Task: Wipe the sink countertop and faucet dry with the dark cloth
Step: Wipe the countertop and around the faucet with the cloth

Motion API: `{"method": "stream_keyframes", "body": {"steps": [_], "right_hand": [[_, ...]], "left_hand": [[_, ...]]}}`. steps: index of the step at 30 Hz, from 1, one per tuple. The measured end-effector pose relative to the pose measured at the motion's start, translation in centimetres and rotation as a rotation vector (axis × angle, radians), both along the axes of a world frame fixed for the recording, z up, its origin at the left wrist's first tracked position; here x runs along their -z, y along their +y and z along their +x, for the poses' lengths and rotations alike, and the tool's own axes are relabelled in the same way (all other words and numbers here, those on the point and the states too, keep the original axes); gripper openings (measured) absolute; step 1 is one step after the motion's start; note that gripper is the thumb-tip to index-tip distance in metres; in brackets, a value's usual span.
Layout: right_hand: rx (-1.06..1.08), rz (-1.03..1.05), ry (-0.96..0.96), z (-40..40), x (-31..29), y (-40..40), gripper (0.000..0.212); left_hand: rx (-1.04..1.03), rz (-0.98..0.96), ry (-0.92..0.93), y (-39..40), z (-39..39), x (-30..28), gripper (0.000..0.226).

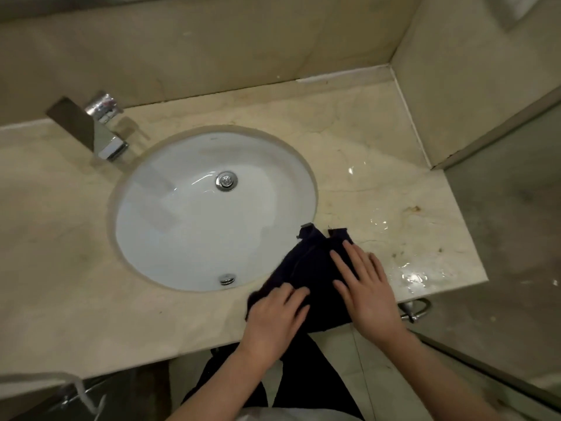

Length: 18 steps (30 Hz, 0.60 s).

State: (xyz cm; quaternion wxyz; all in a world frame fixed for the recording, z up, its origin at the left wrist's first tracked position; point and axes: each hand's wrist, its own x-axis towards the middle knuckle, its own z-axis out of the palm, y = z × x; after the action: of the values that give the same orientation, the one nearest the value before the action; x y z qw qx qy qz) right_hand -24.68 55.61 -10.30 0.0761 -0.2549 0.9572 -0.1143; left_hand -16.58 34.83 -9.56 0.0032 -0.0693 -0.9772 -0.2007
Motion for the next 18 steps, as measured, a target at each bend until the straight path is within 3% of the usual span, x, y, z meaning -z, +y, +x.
{"method": "stream_keyframes", "body": {"steps": [4,7,12,18], "right_hand": [[-0.053,0.056,0.021,-3.2,-1.3,6.4,0.052],[0.165,0.032,-0.006,-3.1,-2.0,8.1,0.057],[0.592,-0.082,-0.063,-2.7,0.0,4.2,0.059],[0.492,-0.086,0.018,-7.1,0.5,-3.6,0.059]], "left_hand": [[0.286,-0.004,0.016,5.7,-3.1,-0.1,0.035],[0.386,-0.061,-0.063,9.7,-5.4,0.9,0.054],[0.299,-0.213,-0.077,12.4,-7.6,2.4,0.067],[0.103,-0.04,-0.118,5.8,-10.1,1.8,0.062]]}}
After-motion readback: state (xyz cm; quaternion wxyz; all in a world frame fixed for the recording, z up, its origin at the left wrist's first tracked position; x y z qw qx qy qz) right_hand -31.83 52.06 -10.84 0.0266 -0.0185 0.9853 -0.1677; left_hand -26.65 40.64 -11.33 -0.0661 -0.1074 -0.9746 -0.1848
